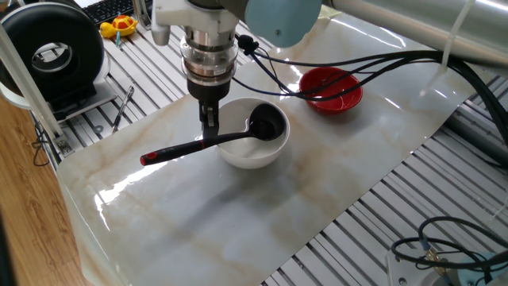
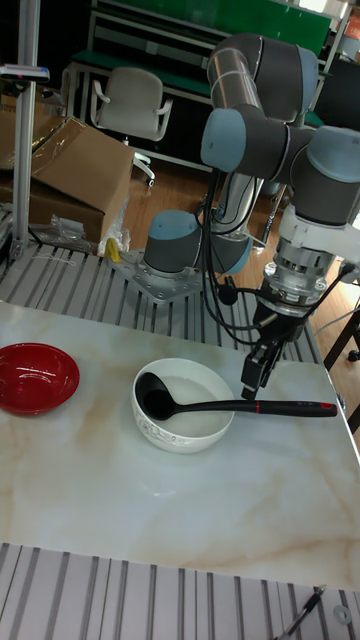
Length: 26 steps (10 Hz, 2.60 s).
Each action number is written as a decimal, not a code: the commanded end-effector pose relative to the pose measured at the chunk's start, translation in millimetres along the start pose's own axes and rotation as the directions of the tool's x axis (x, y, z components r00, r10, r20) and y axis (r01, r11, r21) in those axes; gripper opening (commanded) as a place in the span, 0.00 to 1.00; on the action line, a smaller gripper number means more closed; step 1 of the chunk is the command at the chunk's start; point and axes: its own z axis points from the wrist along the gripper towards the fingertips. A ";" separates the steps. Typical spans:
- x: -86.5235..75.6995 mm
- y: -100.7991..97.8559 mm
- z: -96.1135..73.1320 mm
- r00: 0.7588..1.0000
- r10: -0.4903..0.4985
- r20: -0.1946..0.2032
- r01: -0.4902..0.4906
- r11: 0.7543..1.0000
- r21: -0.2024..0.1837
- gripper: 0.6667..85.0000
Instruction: Scoop water with a large spoon from one bowl to another
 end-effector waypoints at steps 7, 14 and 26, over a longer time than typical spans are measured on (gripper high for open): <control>-6.1 -6.1 -8.6 0.998 -0.033 0.047 0.032 0.999 0.010 0.58; -3.7 -0.5 -8.4 0.997 -0.066 0.038 0.067 0.998 -0.010 0.57; -24.9 19.9 18.0 0.995 -0.070 0.066 0.070 0.998 -0.002 0.58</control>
